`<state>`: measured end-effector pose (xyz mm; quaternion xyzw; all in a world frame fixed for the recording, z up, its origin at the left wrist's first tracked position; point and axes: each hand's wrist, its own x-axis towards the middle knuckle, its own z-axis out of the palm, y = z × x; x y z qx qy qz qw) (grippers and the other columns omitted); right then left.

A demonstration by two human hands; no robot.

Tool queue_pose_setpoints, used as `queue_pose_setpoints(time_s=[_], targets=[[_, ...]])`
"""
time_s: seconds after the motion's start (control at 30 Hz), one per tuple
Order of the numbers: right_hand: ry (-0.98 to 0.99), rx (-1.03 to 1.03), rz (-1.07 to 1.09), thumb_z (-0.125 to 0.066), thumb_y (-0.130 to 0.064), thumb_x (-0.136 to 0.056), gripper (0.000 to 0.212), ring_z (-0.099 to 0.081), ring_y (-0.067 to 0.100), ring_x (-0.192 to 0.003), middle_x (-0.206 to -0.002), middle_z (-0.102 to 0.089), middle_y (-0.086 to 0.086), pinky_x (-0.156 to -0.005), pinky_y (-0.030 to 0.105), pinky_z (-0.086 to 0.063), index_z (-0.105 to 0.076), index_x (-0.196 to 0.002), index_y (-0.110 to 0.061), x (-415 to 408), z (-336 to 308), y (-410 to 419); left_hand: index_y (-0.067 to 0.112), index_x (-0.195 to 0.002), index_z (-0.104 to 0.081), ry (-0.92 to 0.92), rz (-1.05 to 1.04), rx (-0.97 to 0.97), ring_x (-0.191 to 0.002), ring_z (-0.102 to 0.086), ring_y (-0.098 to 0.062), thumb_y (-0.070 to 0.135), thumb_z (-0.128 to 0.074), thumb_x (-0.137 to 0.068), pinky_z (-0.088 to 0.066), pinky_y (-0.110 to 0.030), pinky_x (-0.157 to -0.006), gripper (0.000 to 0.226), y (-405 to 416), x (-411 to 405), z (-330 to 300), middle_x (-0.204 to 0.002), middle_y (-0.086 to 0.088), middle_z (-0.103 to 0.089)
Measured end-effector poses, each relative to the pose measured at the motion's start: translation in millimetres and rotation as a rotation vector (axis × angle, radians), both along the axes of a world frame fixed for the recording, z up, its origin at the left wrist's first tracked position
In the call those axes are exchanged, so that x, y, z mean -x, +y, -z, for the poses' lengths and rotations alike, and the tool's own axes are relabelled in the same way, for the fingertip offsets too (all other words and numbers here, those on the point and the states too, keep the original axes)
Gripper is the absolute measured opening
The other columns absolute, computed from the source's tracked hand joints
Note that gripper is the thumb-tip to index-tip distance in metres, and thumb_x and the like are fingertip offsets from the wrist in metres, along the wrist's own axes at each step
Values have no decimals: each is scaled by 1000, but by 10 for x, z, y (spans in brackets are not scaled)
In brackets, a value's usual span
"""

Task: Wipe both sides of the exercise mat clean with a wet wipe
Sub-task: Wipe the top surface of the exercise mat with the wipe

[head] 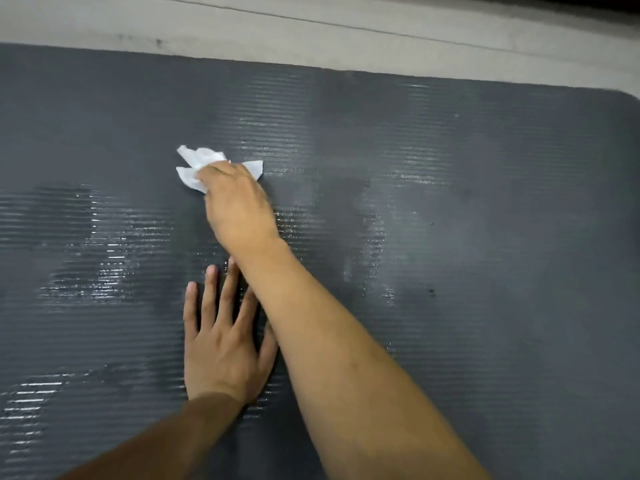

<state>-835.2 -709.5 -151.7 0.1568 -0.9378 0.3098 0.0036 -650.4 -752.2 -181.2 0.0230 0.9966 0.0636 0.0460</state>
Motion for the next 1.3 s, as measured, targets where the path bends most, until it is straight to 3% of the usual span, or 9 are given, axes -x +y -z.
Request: queue_pose_setpoints(time_s=[0.1, 0.27, 0.4, 0.57, 0.73, 0.83, 0.97, 1.1, 1.3], targets=[[86, -48, 47, -58, 3, -82, 28, -61, 26, -104, -109, -69, 3, -105, 37, -40, -72, -102, -12, -18, 79, 802, 21, -162, -32, 19, -37, -22, -158, -14, -34, 47, -37, -96, -13, -60, -126, 70, 27, -22, -55, -171, -9, -20], [102, -66, 679, -51, -2, -88, 32, -60, 31, -114, -124, -66, 10, -98, 33, -42, -70, -111, -15, -265, -46, 2769, 23, -163, -27, 29, -53, -23, -159, -13, -33, 48, -35, -98, -11, -58, -127, 71, 62, -9, -75, -171, -8, -20], [59, 24, 958, -47, -6, -89, 35, -60, 28, -114, -121, -66, 8, -106, 40, -40, -68, -115, -15, -294, 67, 2716, 24, -164, -25, 17, -48, -22, -159, -11, -32, 49, -33, -98, -11, -58, -127, 71, 78, -11, -101, -171, -7, -18], [23, 230, 578, -61, 6, -78, 27, -65, 31, -90, -100, -70, 12, -85, 35, -49, -73, -98, -7, -298, -2, 915, 19, -161, -32, 41, -43, -22, -157, -16, -37, 47, -32, -97, -12, -59, -126, 70, 48, 3, -68, -169, -13, -24], [-81, 28, -107, -49, -6, -86, 27, -58, 26, -103, -108, -68, 8, -97, 37, -41, -72, -99, -8, -411, -119, 82, -5, -149, -45, 73, -13, -16, -147, -32, -52, 42, -27, -97, -21, -68, -119, 72, 42, -10, -58, -153, -32, -43], [34, -18, 58, -54, -4, -81, 26, -62, 29, -103, -106, -70, 8, -100, 35, -37, -73, -98, -8, -372, 18, 986, 19, -161, -33, 33, -47, -42, -158, -15, -35, 48, -35, -95, -8, -56, -127, 71, 54, -4, -101, -169, -12, -24], [41, -72, 642, -51, -9, -88, 32, -60, 27, -114, -121, -67, 0, -102, 30, -39, -70, -112, -15, -627, 37, 2879, 25, -164, -25, 23, -39, -49, -159, -10, -32, 50, -34, -98, -7, -56, -128, 71, 64, 3, -105, -172, -7, -18], [-1, 30, 1047, -50, -5, -86, 32, -63, 32, -102, -109, -70, 12, -92, 27, -41, -72, -109, -12, -753, -10, 2883, 25, -164, -24, 25, -43, -28, -159, -10, -32, 50, -34, -98, -10, -57, -127, 71, 59, -24, -76, -172, -7, -17], [-67, 170, 247, -61, 2, -80, 26, -60, 30, -101, -106, -69, 11, -89, 34, -44, -73, -101, -6, -646, 25, 730, 19, -160, -33, 48, -43, -30, -159, -12, -32, 49, -35, -97, -11, -58, -127, 71, 26, -22, -21, -171, -9, -19]])
